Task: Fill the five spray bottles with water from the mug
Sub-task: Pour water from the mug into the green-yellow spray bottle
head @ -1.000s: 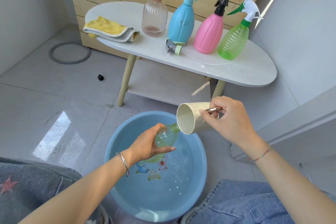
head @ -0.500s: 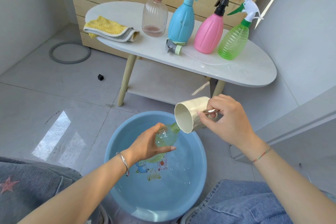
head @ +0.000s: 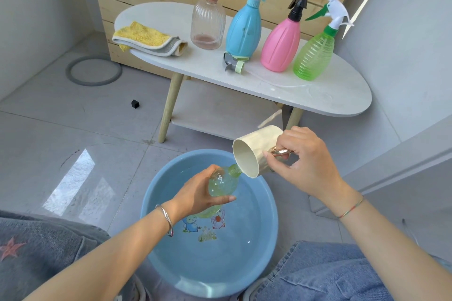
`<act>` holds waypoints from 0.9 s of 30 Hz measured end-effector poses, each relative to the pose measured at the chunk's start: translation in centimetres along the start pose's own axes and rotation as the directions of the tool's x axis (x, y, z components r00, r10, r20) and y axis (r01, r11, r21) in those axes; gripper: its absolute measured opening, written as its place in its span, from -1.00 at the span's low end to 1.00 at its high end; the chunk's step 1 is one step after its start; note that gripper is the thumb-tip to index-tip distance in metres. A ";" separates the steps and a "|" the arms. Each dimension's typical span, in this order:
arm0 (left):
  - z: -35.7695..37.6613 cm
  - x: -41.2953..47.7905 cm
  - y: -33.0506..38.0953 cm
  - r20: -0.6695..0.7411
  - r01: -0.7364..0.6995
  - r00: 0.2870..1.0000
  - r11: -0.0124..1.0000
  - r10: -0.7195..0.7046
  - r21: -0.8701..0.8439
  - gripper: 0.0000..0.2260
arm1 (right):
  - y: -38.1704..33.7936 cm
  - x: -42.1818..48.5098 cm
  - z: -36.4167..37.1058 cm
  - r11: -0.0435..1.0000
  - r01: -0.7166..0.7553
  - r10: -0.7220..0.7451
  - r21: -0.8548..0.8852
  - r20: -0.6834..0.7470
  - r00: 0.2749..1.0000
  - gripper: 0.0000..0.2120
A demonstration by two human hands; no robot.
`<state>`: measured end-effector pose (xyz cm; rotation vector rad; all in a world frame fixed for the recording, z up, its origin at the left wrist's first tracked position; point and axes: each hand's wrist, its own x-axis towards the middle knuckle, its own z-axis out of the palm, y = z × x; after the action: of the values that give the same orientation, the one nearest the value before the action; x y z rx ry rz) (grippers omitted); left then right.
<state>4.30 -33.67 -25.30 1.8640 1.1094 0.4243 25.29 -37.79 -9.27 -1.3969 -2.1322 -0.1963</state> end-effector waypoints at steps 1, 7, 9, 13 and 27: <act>0.0 0.0 0.1 -0.001 0.000 1.000 1.000 0.000 0.002 -0.36 | 0.0 0.0 0.0 1.000 0.001 -0.001 0.005 -0.003 1.000 -0.66; -0.1 0.0 0.1 -0.006 0.009 1.000 1.000 -0.009 -0.008 -0.37 | 0.0 -0.1 0.1 1.000 -0.016 0.016 0.024 0.009 1.000 -0.66; -0.1 -0.1 0.0 -0.007 0.014 1.000 1.000 -0.015 -0.026 -0.35 | 0.1 -0.2 0.2 0.991 -0.109 0.109 0.079 0.015 0.994 -0.65; -0.5 -0.2 0.0 -0.028 0.029 0.999 0.994 -0.033 -0.107 -0.31 | 0.7 -0.3 0.4 0.863 -0.423 0.432 0.275 0.030 0.901 -0.70; -1.8 -1.2 -1.1 -0.127 0.153 0.977 0.976 -0.173 -0.152 -0.47 | 3.8 -8.1 12.2 0.482 -0.876 0.713 0.005 0.580 0.395 -0.73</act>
<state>1.86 -33.54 -25.12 1.6251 1.2821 0.5308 26.24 -37.47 -24.39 -2.2742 -1.4063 0.9816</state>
